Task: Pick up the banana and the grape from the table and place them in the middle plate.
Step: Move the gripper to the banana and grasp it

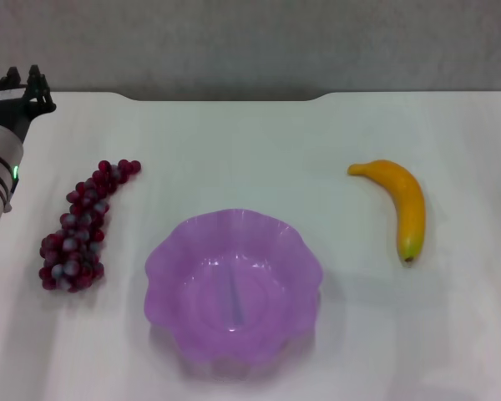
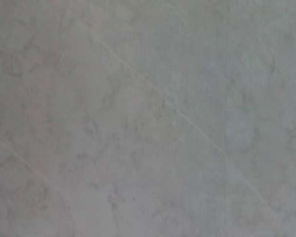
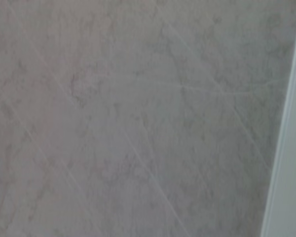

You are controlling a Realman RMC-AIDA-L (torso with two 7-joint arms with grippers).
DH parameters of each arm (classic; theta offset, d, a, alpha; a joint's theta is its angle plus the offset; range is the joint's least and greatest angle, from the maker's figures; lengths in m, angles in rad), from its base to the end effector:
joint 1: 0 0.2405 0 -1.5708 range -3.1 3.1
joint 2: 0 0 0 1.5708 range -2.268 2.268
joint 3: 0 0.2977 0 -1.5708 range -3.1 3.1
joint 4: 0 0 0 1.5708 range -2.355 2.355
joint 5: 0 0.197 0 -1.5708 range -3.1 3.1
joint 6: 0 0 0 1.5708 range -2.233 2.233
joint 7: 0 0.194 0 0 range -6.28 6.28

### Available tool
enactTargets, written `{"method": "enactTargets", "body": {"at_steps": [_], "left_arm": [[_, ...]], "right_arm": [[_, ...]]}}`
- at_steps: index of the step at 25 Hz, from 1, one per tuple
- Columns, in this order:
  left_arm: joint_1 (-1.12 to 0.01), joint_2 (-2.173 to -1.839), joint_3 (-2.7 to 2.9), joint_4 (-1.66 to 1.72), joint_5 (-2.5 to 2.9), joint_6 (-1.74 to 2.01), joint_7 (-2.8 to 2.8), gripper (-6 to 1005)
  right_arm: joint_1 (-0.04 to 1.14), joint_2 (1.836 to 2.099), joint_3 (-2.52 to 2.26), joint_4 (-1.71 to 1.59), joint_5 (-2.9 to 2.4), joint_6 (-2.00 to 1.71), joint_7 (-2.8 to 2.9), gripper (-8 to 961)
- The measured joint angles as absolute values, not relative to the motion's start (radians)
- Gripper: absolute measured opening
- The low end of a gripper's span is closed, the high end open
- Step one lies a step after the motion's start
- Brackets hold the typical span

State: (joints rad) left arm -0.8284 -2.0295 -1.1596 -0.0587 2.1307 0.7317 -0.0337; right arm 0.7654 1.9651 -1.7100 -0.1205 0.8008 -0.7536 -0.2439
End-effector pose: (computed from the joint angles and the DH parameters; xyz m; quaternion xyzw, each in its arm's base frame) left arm -0.3118 0.5251 0.0180 -0.6336 -0.3116 -0.2408 0.6660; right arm 0.3355 0.5226 0.0715 -0.6251 0.2205 0.1580 0.7319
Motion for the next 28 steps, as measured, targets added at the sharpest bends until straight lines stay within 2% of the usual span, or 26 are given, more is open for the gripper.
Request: {"method": "enactTargets", "body": {"at_steps": [24, 27, 28], "left_arm": [[-0.832, -2.031, -1.156, -0.075, 2.133, 0.683, -0.035, 287], [-0.832, -2.033, -1.152, -0.075, 2.138, 0.682, -0.035, 294], [-0.830, -2.034, -1.150, -0.075, 2.139, 0.680, -0.035, 326]], "right_arm": [[0.769, 1.971, -1.705, -0.119, 0.800, -0.700, -0.244, 248], [0.768, 1.972, -1.700, -0.122, 0.801, -0.678, -0.244, 262], [0.767, 1.973, -1.700, -0.122, 0.801, -0.677, -0.244, 275]]}}
